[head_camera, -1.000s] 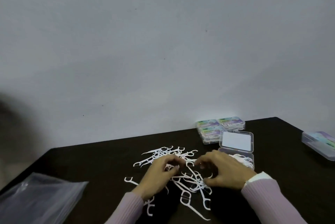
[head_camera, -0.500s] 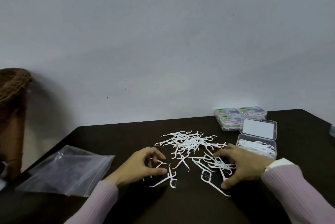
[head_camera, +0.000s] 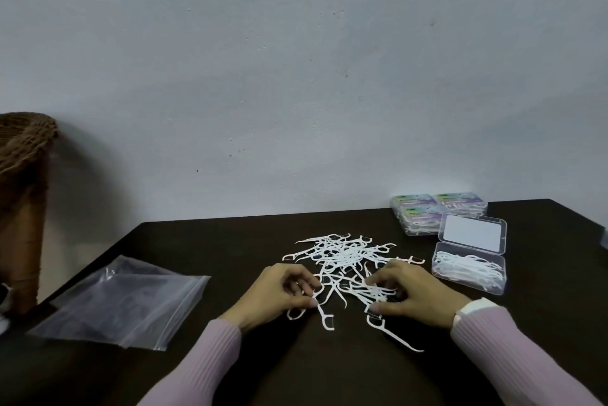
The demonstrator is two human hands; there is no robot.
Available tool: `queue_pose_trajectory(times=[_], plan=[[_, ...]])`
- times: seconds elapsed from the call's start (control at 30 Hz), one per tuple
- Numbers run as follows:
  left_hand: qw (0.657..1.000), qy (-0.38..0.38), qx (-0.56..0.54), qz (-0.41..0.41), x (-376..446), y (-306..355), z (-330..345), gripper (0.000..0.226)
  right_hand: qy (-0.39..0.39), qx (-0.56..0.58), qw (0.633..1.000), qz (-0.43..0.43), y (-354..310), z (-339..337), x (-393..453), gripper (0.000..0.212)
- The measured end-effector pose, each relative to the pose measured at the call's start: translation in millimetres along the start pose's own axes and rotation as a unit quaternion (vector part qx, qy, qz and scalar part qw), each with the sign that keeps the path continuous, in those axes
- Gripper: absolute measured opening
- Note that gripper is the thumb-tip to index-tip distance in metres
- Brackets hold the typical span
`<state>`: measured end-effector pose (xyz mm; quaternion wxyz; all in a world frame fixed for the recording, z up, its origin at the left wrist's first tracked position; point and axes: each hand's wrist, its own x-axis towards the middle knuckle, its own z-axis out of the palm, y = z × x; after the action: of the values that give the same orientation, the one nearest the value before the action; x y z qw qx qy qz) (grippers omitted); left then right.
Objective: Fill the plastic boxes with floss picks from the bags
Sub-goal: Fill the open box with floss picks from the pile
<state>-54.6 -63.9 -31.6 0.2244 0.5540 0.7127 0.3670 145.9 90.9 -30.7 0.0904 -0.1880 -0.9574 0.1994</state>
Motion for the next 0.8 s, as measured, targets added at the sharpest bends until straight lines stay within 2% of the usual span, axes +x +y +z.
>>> queue_pose_trajectory(times=[0.07,0.13,0.2,0.3,0.4,0.57,0.67,0.73,0.8], plan=[[0.999,0.034,-0.017,0.018,1,1,0,0.021,-0.037,0.014,0.999,0.008,2,-2,-4,0.067],[0.997,0.080,0.001,0.016,0,-1,-7,0.020,-0.055,0.002,0.998,0.013,6,-5,-7,0.072],[0.994,0.096,0.054,-0.014,-2,-7,-15,0.022,-0.038,-0.012,0.999,0.006,8,-6,-6,0.064],[0.991,0.061,0.097,-0.062,-4,-15,-17,0.022,-0.013,-0.025,1.000,-0.004,8,-4,-1,0.047],[0.994,0.071,0.059,-0.059,0,-14,-10,0.021,0.024,-0.044,0.999,0.005,6,1,2,0.039],[0.997,0.064,-0.017,-0.040,8,0,11,0.018,0.103,-0.134,0.985,0.045,-14,19,5,0.041],[0.995,0.058,-0.070,-0.045,15,6,21,0.018,0.121,-0.120,0.984,0.048,-22,25,7,0.046],[0.992,0.065,-0.099,-0.043,17,7,23,0.015,0.141,-0.110,0.983,0.051,-21,19,4,0.039],[0.992,0.077,-0.089,-0.034,16,8,23,0.013,0.129,-0.115,0.984,0.048,-16,11,2,0.040]])
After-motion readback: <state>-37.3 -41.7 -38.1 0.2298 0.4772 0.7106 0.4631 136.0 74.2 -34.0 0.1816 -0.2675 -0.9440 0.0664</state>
